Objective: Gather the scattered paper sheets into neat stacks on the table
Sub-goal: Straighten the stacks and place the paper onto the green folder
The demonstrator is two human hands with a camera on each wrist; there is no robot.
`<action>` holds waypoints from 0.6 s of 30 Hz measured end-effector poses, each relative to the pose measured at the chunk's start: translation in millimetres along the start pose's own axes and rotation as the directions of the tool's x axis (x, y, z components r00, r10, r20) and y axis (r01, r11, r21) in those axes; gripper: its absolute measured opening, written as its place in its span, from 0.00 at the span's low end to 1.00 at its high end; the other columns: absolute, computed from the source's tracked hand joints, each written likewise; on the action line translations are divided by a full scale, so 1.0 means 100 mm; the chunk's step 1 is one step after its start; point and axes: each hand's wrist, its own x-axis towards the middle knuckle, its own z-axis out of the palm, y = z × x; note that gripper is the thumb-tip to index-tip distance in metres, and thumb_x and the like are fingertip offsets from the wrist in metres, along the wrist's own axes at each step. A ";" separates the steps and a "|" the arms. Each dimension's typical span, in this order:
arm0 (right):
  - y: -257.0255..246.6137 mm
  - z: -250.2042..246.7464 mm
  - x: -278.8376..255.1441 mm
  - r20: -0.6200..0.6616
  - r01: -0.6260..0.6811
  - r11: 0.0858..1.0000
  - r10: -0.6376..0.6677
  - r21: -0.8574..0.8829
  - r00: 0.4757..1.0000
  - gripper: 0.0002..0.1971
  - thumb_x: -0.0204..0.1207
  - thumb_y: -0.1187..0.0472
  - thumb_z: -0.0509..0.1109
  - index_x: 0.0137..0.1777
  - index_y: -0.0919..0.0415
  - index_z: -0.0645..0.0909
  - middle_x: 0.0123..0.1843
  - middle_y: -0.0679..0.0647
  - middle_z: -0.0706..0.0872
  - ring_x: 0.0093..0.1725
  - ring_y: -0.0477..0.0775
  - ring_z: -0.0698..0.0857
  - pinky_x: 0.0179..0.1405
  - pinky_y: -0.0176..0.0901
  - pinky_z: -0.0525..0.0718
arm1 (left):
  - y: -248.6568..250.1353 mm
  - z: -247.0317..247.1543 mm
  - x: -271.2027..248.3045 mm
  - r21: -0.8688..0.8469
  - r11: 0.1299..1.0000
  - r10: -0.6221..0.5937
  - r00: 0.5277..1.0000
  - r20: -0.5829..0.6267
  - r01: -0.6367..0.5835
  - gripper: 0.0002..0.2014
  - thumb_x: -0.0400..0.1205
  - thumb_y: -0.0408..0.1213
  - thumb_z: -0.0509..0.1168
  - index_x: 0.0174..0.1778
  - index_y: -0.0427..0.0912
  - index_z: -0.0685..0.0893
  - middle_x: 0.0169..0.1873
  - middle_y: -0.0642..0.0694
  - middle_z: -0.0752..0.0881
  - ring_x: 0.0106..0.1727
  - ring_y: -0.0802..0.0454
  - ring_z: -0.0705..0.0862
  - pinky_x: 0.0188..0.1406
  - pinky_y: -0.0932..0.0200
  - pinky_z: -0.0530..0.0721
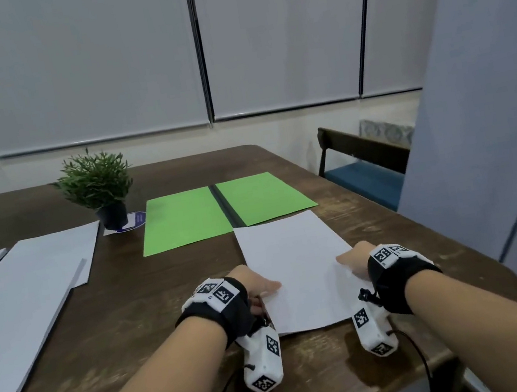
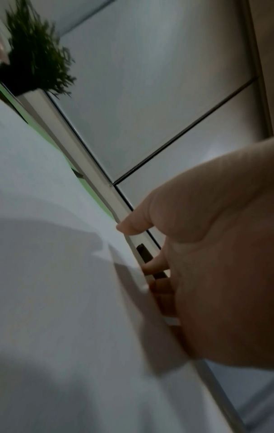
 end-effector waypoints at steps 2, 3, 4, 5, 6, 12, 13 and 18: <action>-0.09 0.01 -0.06 -0.027 -0.004 1.000 0.004 -0.003 1.000 0.30 0.76 0.45 0.65 0.75 0.61 0.72 0.73 0.64 0.75 0.66 0.66 0.78 0.63 0.50 0.75 | 0.00 -0.15 -0.10 -0.038 0.999 -0.005 1.000 -0.019 0.004 0.20 0.77 0.40 0.74 0.54 0.27 0.80 0.30 0.42 0.77 0.29 0.48 0.75 0.31 0.55 0.79; -0.19 0.02 -0.11 -0.054 0.011 1.000 -0.011 -0.004 0.999 0.32 0.76 0.46 0.65 0.77 0.60 0.68 0.76 0.64 0.70 0.70 0.67 0.75 0.64 0.52 0.74 | -0.02 -0.27 -0.13 -0.041 0.999 -0.001 0.999 -0.044 -0.001 0.27 0.75 0.42 0.75 0.61 0.24 0.78 0.27 0.42 0.74 0.26 0.48 0.72 0.28 0.57 0.75; -0.28 0.04 -0.16 -0.076 0.046 0.999 -0.046 -0.005 0.996 0.34 0.77 0.46 0.65 0.79 0.59 0.64 0.78 0.64 0.66 0.73 0.67 0.72 0.66 0.54 0.72 | -0.05 -0.41 -0.18 -0.024 1.000 0.006 0.998 -0.069 -0.008 0.31 0.74 0.45 0.75 0.64 0.24 0.77 0.27 0.42 0.73 0.27 0.47 0.72 0.30 0.57 0.74; -0.41 0.07 -0.22 -0.086 0.089 0.996 -0.090 -0.014 0.992 0.35 0.77 0.45 0.65 0.80 0.58 0.61 0.79 0.64 0.64 0.74 0.67 0.70 0.67 0.55 0.71 | -0.09 -0.57 -0.23 -0.001 1.000 0.012 0.995 -0.102 -0.012 0.30 0.74 0.47 0.75 0.63 0.27 0.79 0.31 0.42 0.76 0.31 0.46 0.75 0.34 0.56 0.76; -0.54 0.12 -0.28 -0.098 0.143 0.989 -0.145 -0.022 0.985 0.35 0.77 0.44 0.65 0.81 0.57 0.60 0.80 0.63 0.64 0.75 0.67 0.69 0.69 0.56 0.70 | -0.14 -0.76 -0.28 0.028 1.000 0.014 0.988 -0.151 -0.010 0.25 0.75 0.49 0.74 0.57 0.31 0.81 0.34 0.43 0.78 0.35 0.45 0.77 0.37 0.55 0.78; -1.56 0.75 -0.75 0.003 0.470 0.872 -0.475 0.136 0.880 0.36 0.78 0.44 0.68 0.80 0.61 0.62 0.76 0.62 0.73 0.73 0.63 0.74 0.69 0.50 0.72 | -0.74 -2.07 -0.66 0.139 0.986 -0.021 0.899 -0.438 0.091 0.34 0.76 0.54 0.71 0.69 0.33 0.76 0.67 0.35 0.81 0.65 0.37 0.82 0.61 0.48 0.81; -1.74 0.90 -0.87 0.045 0.503 0.847 -0.517 0.171 0.855 0.36 0.79 0.44 0.68 0.80 0.62 0.62 0.76 0.61 0.73 0.72 0.62 0.75 0.68 0.48 0.72 | -0.89 -2.30 -0.71 0.140 0.983 -0.035 0.874 -0.485 0.117 0.34 0.77 0.54 0.71 0.71 0.33 0.74 0.70 0.36 0.78 0.68 0.38 0.79 0.63 0.51 0.79; -2.53 1.71 -1.28 0.244 0.581 0.781 -0.624 0.227 0.743 0.40 0.77 0.39 0.67 0.81 0.61 0.60 0.77 0.58 0.72 0.70 0.59 0.78 0.68 0.52 0.79 | -1.65 -3.29 -1.06 0.070 0.952 -0.181 0.736 -0.652 0.296 0.32 0.77 0.49 0.72 0.69 0.30 0.76 0.65 0.36 0.81 0.64 0.39 0.80 0.55 0.56 0.76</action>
